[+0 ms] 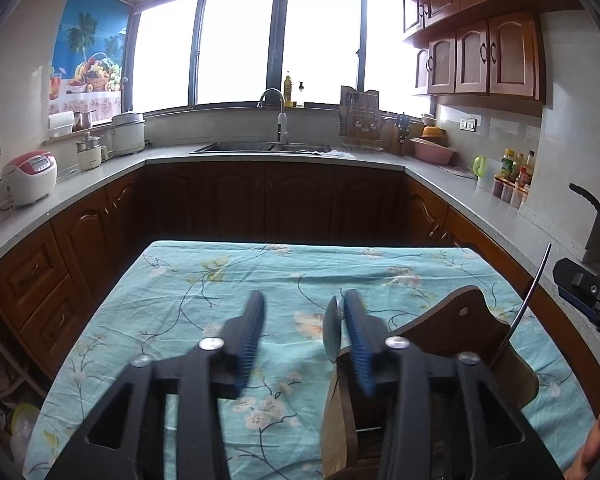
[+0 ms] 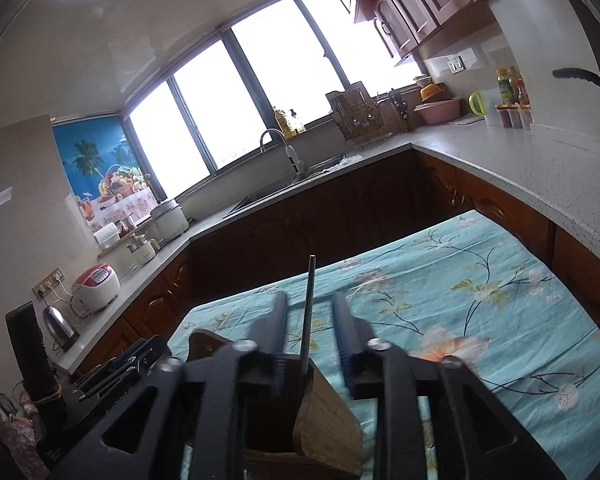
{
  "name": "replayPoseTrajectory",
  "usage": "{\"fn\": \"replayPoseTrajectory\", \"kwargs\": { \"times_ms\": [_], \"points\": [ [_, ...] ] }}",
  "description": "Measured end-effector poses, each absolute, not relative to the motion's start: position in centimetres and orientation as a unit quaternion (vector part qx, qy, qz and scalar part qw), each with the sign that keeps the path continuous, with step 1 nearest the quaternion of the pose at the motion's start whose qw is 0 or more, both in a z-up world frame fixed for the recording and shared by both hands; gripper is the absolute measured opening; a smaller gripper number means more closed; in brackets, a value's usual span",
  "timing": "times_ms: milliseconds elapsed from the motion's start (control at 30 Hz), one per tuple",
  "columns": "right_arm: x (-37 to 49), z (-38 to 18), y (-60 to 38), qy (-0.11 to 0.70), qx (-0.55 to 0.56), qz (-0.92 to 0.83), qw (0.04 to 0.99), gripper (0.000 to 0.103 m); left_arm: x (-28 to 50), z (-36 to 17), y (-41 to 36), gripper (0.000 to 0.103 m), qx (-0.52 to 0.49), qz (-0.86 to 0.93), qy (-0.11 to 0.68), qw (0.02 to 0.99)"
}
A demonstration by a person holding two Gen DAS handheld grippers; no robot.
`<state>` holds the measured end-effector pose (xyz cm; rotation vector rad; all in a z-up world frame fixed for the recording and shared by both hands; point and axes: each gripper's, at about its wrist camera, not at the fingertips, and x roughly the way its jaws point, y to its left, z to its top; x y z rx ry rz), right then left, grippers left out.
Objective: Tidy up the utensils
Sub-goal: 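Lower the utensils into the caddy slots and open both tools, then move both tools back down to the remaining utensils on the cloth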
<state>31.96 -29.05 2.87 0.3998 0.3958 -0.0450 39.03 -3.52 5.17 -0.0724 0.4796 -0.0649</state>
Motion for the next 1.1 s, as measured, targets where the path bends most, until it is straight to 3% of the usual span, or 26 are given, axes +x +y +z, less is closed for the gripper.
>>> {"fn": "replayPoseTrajectory", "kwargs": {
  "times_ms": [33, 100, 133, 167, 267, 367, 1100],
  "points": [
    [31.8, 2.9, -29.0, 0.194, 0.197, -0.021, 0.961, 0.046, 38.9, 5.4, -3.2, 0.049, -0.038, -0.032, 0.237, 0.970],
    [31.5, 3.1, -28.7, 0.193, 0.195, -0.020, 0.961, 0.048, 38.5, 5.5, -3.0, 0.063, -0.043, -0.032, 0.239, 0.970],
    [31.4, 3.1, -28.6, 0.193, 0.196, -0.020, 0.961, 0.053, 38.3, 5.5, -2.8, 0.081, -0.047, -0.027, 0.241, 0.969],
    [31.2, 3.2, -28.6, 0.194, 0.199, -0.016, 0.960, 0.062, 37.9, 5.5, -2.6, 0.088, -0.052, -0.024, 0.241, 0.969],
    [30.2, 3.5, -28.5, 0.189, 0.202, -0.011, 0.961, 0.079, 36.6, 5.5, -1.7, 0.088, -0.068, -0.031, 0.240, 0.968],
    [28.9, 3.8, -28.3, 0.183, 0.200, -0.009, 0.962, 0.082, 35.1, 5.3, -0.7, 0.089, -0.074, -0.034, 0.248, 0.965],
    [19.9, 0.6, -26.4, 0.239, 0.213, -0.021, 0.947, 0.086, 25.1, 2.0, 4.4, 0.089, -0.100, -0.020, 0.340, 0.935]
  ]
}}
